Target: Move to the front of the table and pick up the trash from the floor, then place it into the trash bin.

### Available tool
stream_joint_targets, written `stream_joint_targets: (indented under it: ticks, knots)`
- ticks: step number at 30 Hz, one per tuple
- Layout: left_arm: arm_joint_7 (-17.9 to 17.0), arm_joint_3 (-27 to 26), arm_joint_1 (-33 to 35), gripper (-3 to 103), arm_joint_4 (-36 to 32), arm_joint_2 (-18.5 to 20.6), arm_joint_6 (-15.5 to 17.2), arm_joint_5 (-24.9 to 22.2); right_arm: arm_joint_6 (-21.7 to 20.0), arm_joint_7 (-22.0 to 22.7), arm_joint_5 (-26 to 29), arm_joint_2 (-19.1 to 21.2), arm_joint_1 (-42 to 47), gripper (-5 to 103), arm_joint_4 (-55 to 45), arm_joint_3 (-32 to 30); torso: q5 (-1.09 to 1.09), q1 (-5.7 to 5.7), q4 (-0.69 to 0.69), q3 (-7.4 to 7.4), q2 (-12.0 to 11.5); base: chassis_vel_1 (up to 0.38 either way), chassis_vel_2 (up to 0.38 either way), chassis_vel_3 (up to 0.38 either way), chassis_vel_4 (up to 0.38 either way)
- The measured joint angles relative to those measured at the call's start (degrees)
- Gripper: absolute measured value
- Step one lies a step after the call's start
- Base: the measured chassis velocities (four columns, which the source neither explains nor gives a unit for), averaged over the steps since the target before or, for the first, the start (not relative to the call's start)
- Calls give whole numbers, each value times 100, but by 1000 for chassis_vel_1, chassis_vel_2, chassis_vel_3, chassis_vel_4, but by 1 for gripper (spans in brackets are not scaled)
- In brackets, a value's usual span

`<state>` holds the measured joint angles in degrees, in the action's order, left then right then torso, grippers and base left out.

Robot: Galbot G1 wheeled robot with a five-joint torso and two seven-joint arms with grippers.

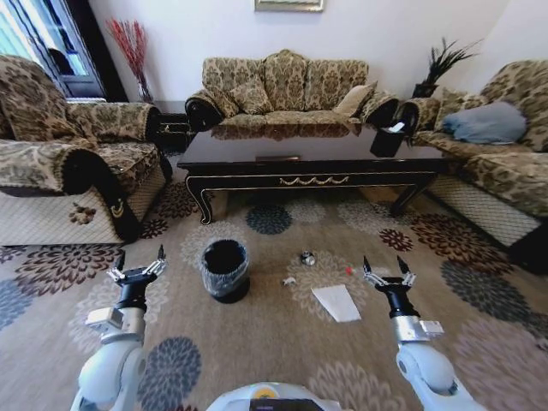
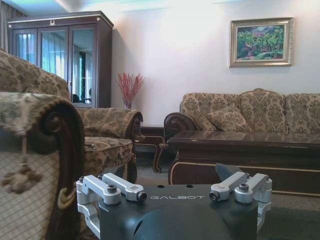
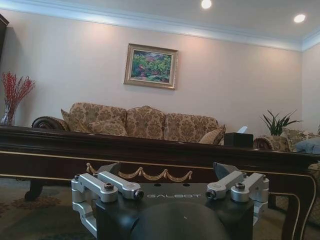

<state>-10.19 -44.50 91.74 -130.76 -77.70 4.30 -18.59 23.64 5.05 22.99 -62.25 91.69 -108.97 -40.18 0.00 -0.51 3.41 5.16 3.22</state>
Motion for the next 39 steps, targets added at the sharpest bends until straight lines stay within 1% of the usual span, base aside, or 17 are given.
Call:
stream_joint_targets:
  ticks: [6,12,14,16,17,20,21,22,24,25,28,29,30,31,33,34,39]
  knots:
    - [-15,16,-5,100,-51,2,40,-11,138,-13,33,-12,-25,100,19,1,1,-2,-1,2,-1,-221,228,209,-195]
    - [-150,23,-113,100,-182,189,265,-170,179,5,45,-6,-31,100,0,14,0,-1,0,0,0,-50,50,51,-43]
    - [-229,24,-194,100,-206,331,417,-327,193,15,30,-4,-38,100,7,21,-1,1,0,-2,0,0,0,0,0]
    - [-272,31,-337,100,-204,703,684,-577,203,15,-100,2,-50,100,29,28,0,1,0,-2,0,17,-28,-7,16]
    - [-272,31,-337,100,-204,703,684,-577,203,15,-100,2,-50,100,29,28,0,1,0,-2,0,0,0,0,0]
    - [-230,64,-457,100,-59,1143,890,-711,153,49,-317,6,-87,100,47,28,0,1,1,0,0,0,0,0,0]
    - [-230,64,-457,100,-59,1143,890,-711,153,49,-317,6,-87,100,47,28,0,1,1,0,0,0,0,0,0]
    - [-204,105,-559,100,64,1400,1081,-905,83,114,-436,6,-118,100,65,28,-2,0,0,0,0,0,0,0,0]
    - [-356,197,-754,100,188,1693,1591,-1543,11,206,-526,9,-154,100,94,37,-1,0,-2,1,0,0,0,0,0]
    - [-356,197,-754,100,188,1693,1591,-1543,11,206,-526,9,-154,100,94,37,-1,0,-2,1,0,0,0,0,0]
    - [-719,368,-1009,100,225,1887,2483,-2371,-16,281,-637,1,-157,100,128,44,-1,0,0,0,0,0,0,0,0]
    - [-995,497,-1161,100,226,1944,3007,-2886,-24,293,-666,-10,-150,100,137,44,0,0,0,1,0,0,0,0,0]
    - [-1192,610,-1287,100,238,1966,3342,-3236,-30,296,-675,-21,-140,100,138,43,0,0,1,0,0,0,0,0,0]
    - [-1192,610,-1287,100,238,1966,3342,-3236,-30,296,-675,-21,-140,100,138,43,0,0,1,0,0,0,0,0,0]
    - [-1424,731,-1428,100,268,1969,3649,-3608,-32,297,-682,-38,-128,100,140,33,0,0,0,1,0,0,0,0,0]
    - [-1684,904,-1576,100,364,1959,3817,-3968,-34,299,-689,-51,-109,100,151,24,0,0,0,0,0,0,0,0,0]
    - [-1871,1208,-1741,100,737,1879,3865,-4023,-37,311,-767,-92,-105,100,225,28,0,0,0,1,0,0,0,0,0]
